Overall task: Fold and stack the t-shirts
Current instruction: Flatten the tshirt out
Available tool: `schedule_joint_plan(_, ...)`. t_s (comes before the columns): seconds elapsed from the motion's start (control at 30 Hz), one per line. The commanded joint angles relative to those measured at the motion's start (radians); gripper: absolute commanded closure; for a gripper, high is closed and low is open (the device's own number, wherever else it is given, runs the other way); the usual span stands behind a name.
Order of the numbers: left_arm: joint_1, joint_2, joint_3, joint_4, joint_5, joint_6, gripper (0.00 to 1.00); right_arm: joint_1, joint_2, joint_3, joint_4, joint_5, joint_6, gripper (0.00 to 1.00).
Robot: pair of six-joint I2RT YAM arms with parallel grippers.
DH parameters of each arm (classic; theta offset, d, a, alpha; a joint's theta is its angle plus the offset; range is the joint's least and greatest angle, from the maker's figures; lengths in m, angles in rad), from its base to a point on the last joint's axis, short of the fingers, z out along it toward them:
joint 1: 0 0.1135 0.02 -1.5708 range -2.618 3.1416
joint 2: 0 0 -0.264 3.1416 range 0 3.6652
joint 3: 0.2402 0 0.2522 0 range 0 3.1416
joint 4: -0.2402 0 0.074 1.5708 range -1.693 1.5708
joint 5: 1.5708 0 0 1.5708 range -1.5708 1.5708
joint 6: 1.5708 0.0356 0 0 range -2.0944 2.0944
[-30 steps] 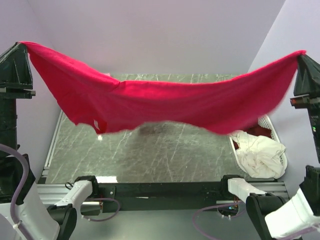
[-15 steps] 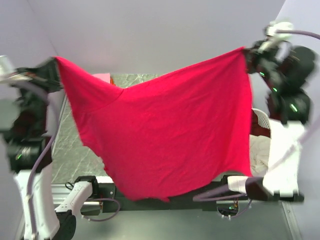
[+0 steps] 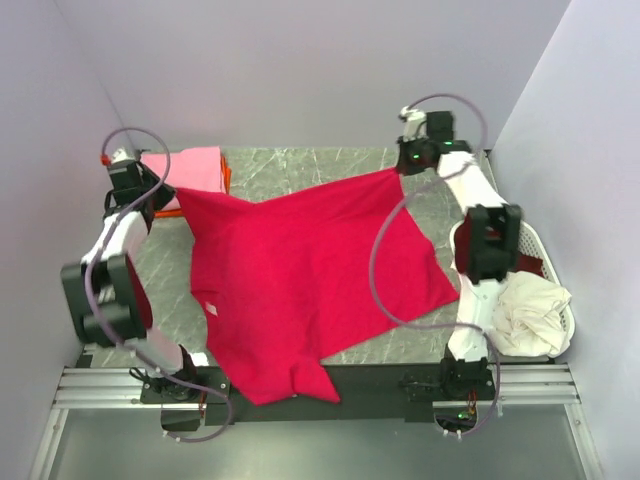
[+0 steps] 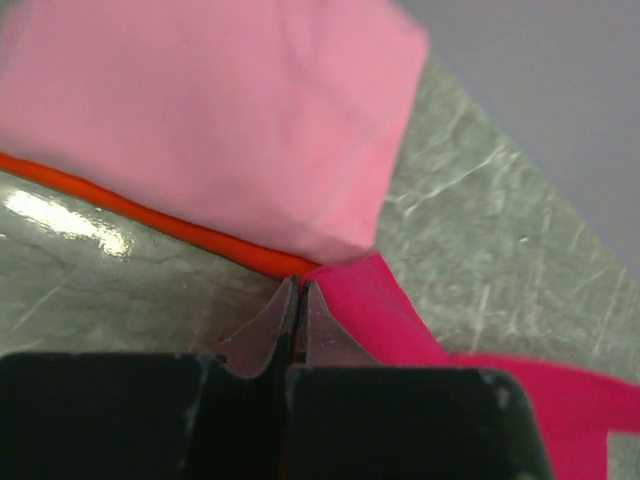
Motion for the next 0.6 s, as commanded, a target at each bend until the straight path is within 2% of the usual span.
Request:
schedule_joint_plan(0.0, 0.003, 0.101, 0.113, 0.176, 0.129, -0.037, 1.0, 0.031, 0.126, 0.192, 0.038, 0.068, -0.017, 1.0)
schedule_joint_plan(0.17, 0.003, 0.248, 0.232, 0.171, 0.186, -0.024, 1.0, 0.034, 0.279, 0.369, 0.014, 0.125, 0.012, 1.0)
schedule_joint_plan(0.37, 0.004, 0.256, 0.279, 0.174, 0.229, 0.007, 1.0, 0.028, 0.272, 0.36, 0.078, 0.17, 0.026, 1.0)
schedule_joint_plan(0.57, 0.007, 0.184, 0.227, 0.217, 0.233, 0.009, 1.0, 0.018, 0.22, 0.319, 0.107, 0.153, 0.037, 1.0)
